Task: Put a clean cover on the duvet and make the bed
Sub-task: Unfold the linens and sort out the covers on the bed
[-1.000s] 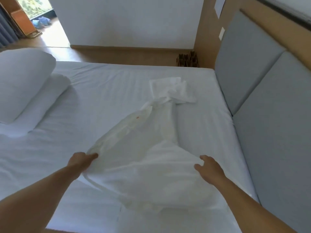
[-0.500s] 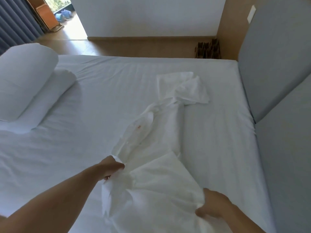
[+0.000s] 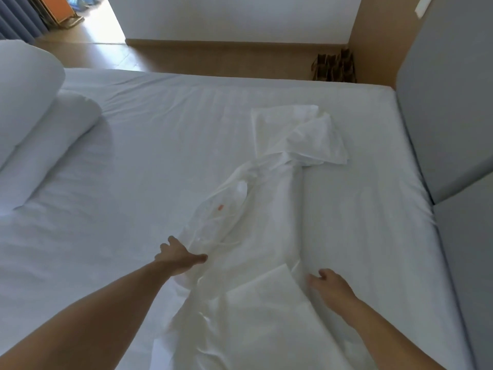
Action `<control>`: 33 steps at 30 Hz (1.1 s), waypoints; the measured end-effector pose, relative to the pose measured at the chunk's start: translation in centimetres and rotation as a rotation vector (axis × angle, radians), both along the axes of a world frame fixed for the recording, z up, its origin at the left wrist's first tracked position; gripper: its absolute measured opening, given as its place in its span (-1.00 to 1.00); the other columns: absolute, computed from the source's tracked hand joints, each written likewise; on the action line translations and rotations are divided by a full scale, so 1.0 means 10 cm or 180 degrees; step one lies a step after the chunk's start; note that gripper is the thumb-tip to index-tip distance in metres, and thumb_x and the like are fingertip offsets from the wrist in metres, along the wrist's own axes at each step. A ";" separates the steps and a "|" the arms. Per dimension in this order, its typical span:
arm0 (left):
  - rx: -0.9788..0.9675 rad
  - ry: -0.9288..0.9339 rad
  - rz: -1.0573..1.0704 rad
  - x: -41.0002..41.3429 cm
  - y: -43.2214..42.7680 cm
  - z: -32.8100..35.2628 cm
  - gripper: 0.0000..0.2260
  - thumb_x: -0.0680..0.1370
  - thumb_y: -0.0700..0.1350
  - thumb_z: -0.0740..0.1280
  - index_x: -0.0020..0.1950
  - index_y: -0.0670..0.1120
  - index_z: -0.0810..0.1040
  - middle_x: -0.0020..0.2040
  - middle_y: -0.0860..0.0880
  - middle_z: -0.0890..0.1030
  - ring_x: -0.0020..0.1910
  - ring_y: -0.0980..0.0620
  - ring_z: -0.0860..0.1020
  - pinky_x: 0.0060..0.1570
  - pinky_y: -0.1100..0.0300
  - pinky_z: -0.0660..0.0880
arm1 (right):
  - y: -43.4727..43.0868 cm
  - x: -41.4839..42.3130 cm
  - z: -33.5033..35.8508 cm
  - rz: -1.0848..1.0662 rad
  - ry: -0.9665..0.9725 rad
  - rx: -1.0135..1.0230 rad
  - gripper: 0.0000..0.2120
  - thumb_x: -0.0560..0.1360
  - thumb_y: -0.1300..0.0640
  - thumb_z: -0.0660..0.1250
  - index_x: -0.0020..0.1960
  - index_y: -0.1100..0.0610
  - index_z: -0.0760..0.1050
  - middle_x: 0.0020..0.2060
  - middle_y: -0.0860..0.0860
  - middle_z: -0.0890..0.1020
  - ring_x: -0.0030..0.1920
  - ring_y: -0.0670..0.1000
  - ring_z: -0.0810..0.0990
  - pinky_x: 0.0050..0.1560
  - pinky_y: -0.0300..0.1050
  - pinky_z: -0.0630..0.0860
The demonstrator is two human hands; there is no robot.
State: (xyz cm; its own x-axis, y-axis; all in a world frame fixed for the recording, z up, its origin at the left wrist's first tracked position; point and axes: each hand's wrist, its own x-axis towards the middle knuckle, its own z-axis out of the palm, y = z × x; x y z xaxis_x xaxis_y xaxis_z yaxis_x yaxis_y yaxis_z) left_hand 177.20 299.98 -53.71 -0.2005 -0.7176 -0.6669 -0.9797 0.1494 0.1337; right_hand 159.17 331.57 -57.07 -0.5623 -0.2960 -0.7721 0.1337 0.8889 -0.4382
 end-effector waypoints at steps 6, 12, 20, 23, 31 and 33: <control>0.0324 0.0655 0.0609 -0.25 -0.15 -0.36 -0.04 0.33 0.14 0.59 0.49 -0.19 0.11 0.30 -0.20 0.47 0.18 -0.22 0.53 0.12 -0.06 0.55 | -0.47 -0.04 -0.36 -0.1086 -0.0103 -0.0369 -0.64 0.59 -0.11 0.30 -0.06 0.21 0.54 -0.07 0.14 0.62 -0.12 0.10 0.59 -0.08 -0.06 0.54; 0.0471 0.1077 -0.0217 -0.56 -0.04 -0.04 -0.75 0.51 -0.15 0.38 0.11 -0.27 0.56 -0.06 -0.15 0.60 -0.10 -0.12 0.58 -0.13 0.10 0.53 | -0.79 -0.04 0.10 -0.1684 -0.0990 -0.1127 -0.78 0.45 0.29 0.46 0.08 0.33 0.60 -0.06 0.25 0.71 -0.10 0.25 0.70 -0.16 -0.01 0.65; 0.0473 0.1965 -0.0399 -1.10 -0.05 0.99 -0.84 0.59 -0.17 0.28 0.10 -0.19 0.56 -0.02 -0.13 0.60 -0.15 -0.04 0.51 -0.25 0.16 0.40 | -0.22 -0.69 1.56 -0.2603 0.1068 -0.1241 -0.78 0.31 0.41 0.45 -0.09 0.24 0.53 -0.17 0.15 0.56 -0.30 0.10 0.47 -0.24 -0.10 0.43; 0.0868 0.2198 -0.0510 -1.31 0.30 1.24 -0.94 0.57 -0.19 0.28 -0.02 -0.14 0.54 -0.09 -0.11 0.59 -0.18 -0.06 0.53 -0.26 0.16 0.45 | 0.00 -0.74 2.07 -0.2683 0.2174 -0.1202 -0.77 0.34 0.41 0.43 -0.01 0.32 0.54 -0.15 0.16 0.55 -0.31 0.08 0.44 -0.34 -0.14 0.36; 0.1099 0.0898 -0.0927 -0.17 -0.30 0.98 -0.68 0.40 -0.23 0.28 0.13 -0.09 0.59 -0.01 -0.16 0.63 -0.09 -0.14 0.60 -0.28 0.24 0.46 | -0.55 0.82 1.92 0.2153 0.1283 -0.0290 -0.51 0.45 0.01 0.41 0.36 -0.11 0.45 0.22 -0.01 0.60 0.25 0.09 0.53 0.20 -0.15 0.41; 0.0979 0.0479 -0.0731 0.34 -0.62 0.83 -0.68 0.30 -0.21 0.30 0.02 -0.17 0.62 -0.07 -0.22 0.64 -0.10 -0.21 0.63 -0.26 0.14 0.51 | -0.64 1.12 1.67 0.2645 0.0049 -0.0179 -0.54 0.43 -0.04 0.42 0.32 -0.09 0.50 0.13 -0.06 0.61 0.22 0.02 0.54 0.22 -0.12 0.43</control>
